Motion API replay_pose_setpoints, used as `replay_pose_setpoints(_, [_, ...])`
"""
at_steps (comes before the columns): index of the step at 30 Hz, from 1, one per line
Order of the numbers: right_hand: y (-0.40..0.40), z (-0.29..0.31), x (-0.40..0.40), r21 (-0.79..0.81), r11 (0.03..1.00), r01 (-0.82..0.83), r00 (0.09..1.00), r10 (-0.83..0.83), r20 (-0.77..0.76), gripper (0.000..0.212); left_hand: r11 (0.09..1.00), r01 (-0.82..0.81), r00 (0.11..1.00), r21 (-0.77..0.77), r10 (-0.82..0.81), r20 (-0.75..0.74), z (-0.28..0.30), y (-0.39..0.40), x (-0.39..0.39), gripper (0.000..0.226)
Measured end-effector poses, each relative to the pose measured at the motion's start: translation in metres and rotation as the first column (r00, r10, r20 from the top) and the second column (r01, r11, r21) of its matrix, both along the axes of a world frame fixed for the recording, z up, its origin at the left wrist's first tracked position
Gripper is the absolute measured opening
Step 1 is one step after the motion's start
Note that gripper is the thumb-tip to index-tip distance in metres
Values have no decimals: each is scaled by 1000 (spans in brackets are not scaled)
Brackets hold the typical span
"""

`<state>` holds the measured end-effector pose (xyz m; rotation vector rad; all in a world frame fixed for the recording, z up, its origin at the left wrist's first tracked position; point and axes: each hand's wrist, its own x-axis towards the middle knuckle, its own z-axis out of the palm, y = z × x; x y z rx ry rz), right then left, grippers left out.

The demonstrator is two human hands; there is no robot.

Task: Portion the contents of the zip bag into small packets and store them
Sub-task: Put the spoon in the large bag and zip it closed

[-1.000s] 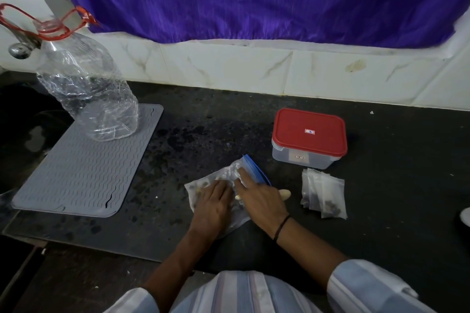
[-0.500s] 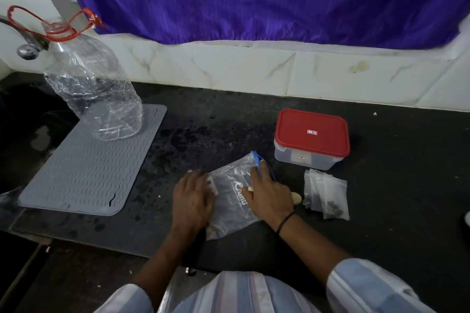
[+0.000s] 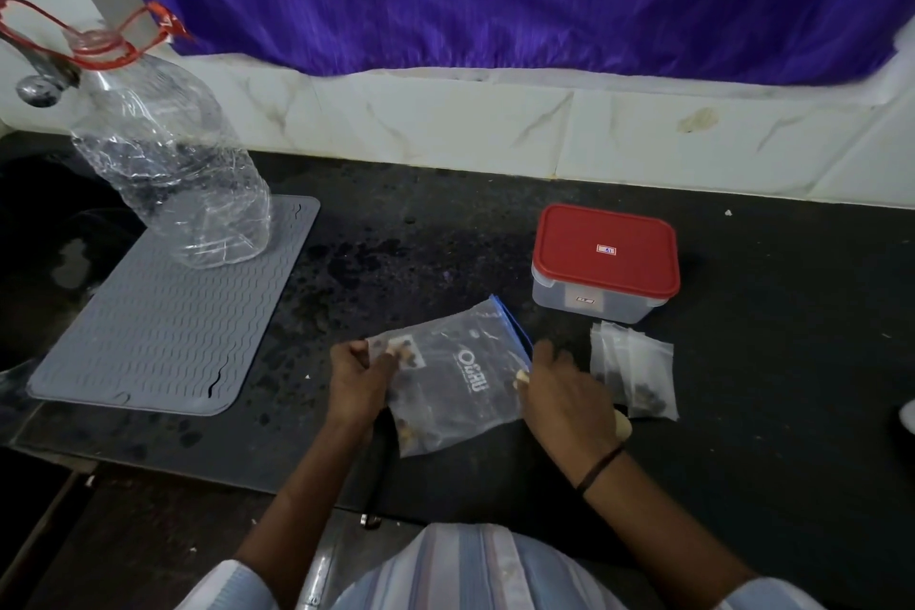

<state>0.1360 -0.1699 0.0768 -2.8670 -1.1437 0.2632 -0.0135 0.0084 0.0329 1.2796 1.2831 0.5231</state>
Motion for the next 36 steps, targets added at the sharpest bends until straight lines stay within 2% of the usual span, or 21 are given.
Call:
replay_pose_setpoints(2, [0,5,-12,27,996,-81,975,85,-208,33,986,-37,998,-162,45,45,-3,-3,2,24])
replay_pose_setpoints(4, [-1,3,-27,6,994,-112,860,100,-501,36,956,-103,987,-274,134,94,-4,-9,5,24])
replay_pose_setpoints(6, [0,-7,-35,73,997,-32,734,73,-675,44,928,-191,956,-319,250,155,-6,-15,8,31])
replay_pose_setpoints(9, [4,-16,-33,222,939,261,601,22,-799,39,840,-307,852,-447,452,263,4,-26,14,14])
replay_pose_setpoints(12, [8,-8,-31,244,877,414,525,-11,-851,43,717,-322,697,-618,622,358,13,-30,19,25])
replay_pose_setpoints(15, [14,-7,-35,166,789,592,268,2,-964,41,693,-237,687,-681,615,387,20,-37,21,31])
replay_pose_setpoints(16, [16,-5,-36,154,761,630,210,24,-977,40,696,-219,698,-683,601,389,20,-39,23,32])
replay_pose_setpoints(17, [17,-4,-36,165,742,650,196,47,-979,38,712,-212,720,-670,577,386,18,-42,23,33])
replay_pose_setpoints(18, [19,-3,-36,185,724,664,206,61,-977,35,734,-208,742,-647,549,384,19,-44,22,32])
replay_pose_setpoints(20, [19,-7,-32,226,714,663,293,31,-956,29,795,-225,799,-564,482,360,19,-43,18,27])
replay_pose_setpoints(21, [17,-10,-29,258,739,622,385,-3,-923,26,835,-248,834,-491,442,330,16,-41,13,22])
replay_pose_setpoints(23, [10,-16,-23,281,850,445,611,-59,-789,26,914,-259,905,-313,343,252,10,-38,1,17])
replay_pose_setpoints(24, [6,-20,-22,256,894,367,668,-62,-741,28,943,-237,937,-233,285,203,6,-36,-6,19])
replay_pose_setpoints(27, [-4,-29,-22,143,964,223,690,-53,-722,36,996,-64,998,-59,65,5,-2,-32,-28,18])
replay_pose_setpoints(28, [-6,-30,-23,111,978,177,717,-51,-695,35,998,61,989,23,-58,-135,-2,-28,-36,19])
replay_pose_setpoints(29, [-7,-31,-23,89,986,144,743,-48,-667,33,967,234,924,100,-189,-334,-1,-23,-44,26])
replay_pose_setpoints(30, [-8,-29,-22,76,991,113,774,-40,-632,29,900,414,788,137,-280,-548,2,-20,-50,38])
replay_pose_setpoints(31, [-7,-27,-20,62,995,83,813,-31,-581,27,828,538,644,161,-280,-712,5,-17,-55,49])
replay_pose_setpoints(32, [-6,-24,-16,57,997,59,856,-22,-516,26,778,591,584,213,-230,-778,10,-15,-56,56])
replay_pose_setpoints(34, [0,-17,-6,74,996,57,911,-21,-411,26,660,622,657,422,-147,-739,18,-11,-47,50])
replay_pose_setpoints(36, [9,-11,3,113,990,83,930,-37,-364,27,542,613,762,575,-213,-611,24,-8,-24,29])
